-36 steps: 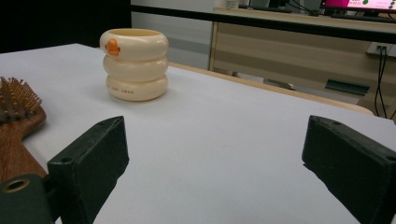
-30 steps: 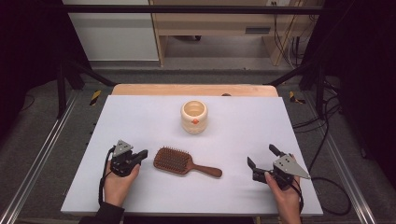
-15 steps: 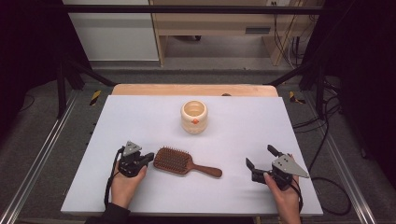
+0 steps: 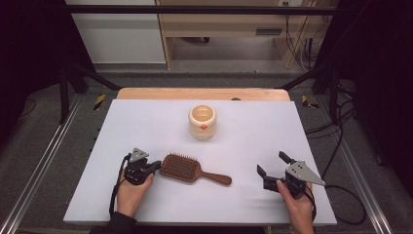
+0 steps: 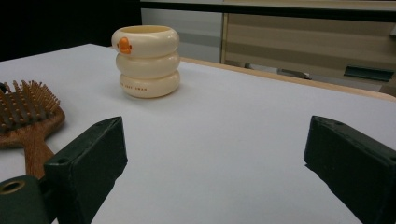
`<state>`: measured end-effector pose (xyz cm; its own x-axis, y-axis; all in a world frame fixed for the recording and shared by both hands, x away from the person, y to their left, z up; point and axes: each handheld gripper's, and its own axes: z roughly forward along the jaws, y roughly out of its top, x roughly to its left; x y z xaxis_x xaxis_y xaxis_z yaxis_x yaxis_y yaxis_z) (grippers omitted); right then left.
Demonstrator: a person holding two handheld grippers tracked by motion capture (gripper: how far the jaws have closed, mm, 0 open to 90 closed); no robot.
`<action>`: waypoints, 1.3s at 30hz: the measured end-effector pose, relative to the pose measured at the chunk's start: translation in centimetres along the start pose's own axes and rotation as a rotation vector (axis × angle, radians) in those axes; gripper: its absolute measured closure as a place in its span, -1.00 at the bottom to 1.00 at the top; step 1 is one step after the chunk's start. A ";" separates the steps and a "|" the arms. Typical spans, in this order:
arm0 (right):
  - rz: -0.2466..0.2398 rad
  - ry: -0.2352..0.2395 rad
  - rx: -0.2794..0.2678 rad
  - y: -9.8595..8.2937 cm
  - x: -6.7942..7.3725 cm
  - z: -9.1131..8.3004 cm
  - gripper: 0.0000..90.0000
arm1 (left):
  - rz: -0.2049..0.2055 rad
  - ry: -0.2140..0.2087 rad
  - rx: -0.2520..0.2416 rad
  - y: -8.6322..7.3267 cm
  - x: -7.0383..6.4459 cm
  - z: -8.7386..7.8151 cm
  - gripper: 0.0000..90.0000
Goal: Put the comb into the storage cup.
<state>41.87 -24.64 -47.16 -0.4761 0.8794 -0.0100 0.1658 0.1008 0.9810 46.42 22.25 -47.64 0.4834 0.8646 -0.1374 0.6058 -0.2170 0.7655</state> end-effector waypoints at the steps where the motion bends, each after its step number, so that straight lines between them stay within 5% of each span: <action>1: -0.001 0.001 0.001 0.0 0.0 0.0 -0.87 | 0.001 0.002 0.001 0.0 0.0 0.0 1.00; 19: 0.006 0.022 0.001 0.1 0.1 0.0 -0.87 | 0.059 -0.065 0.061 1.6 -2.2 1.8 1.00; 39: 0.016 0.025 -0.007 0.2 0.0 -0.2 -0.87 | 0.168 -0.136 0.122 4.1 -7.9 5.5 1.00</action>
<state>41.73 -24.76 -46.94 -0.4944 0.8692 0.0109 0.1673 0.0829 0.9824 48.58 12.08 -46.91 0.6595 0.7444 -0.1042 0.5774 -0.4128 0.7044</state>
